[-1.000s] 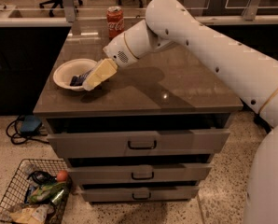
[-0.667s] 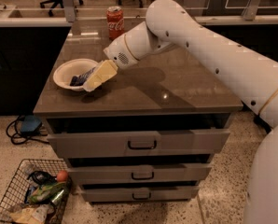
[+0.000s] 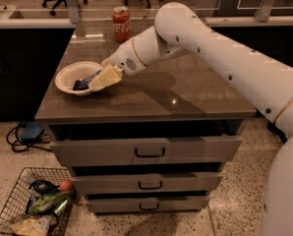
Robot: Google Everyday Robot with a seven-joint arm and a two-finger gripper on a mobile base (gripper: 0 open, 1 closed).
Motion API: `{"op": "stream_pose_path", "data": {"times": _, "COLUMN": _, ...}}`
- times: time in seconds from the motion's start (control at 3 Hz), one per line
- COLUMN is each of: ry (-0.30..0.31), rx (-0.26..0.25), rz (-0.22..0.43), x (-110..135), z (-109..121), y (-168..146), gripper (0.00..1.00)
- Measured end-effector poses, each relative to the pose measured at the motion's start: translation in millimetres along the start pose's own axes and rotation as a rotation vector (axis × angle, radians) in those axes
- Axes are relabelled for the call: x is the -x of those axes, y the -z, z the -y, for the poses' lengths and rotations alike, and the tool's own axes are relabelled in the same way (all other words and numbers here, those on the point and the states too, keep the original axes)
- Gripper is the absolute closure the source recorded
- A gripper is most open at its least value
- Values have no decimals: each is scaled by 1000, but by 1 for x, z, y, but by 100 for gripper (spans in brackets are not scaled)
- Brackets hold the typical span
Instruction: Pick rxbar blueberry from paper bowl and place on counter
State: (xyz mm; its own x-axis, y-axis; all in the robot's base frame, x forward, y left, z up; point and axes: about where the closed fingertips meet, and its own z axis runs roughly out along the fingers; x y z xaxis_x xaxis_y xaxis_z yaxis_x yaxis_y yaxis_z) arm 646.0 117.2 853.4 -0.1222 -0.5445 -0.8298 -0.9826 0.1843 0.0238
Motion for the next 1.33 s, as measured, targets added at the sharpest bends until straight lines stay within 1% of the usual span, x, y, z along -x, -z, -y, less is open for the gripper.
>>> {"op": "stream_pose_path", "data": {"times": 0.67, "ry": 1, "rx": 9, "rz": -1, "x": 0, "z": -2, "y": -5, "gripper": 84}}
{"op": "stream_pose_path", "data": {"times": 1.0, "ry": 2, "rx": 14, "rz": -2, "x": 0, "z": -4, "y": -7, "gripper": 100}}
{"op": "stream_pose_path", "data": {"times": 1.33, "ry": 2, "rx": 14, "rz": -3, "x": 1, "z": -4, "y": -8, "gripper": 100}}
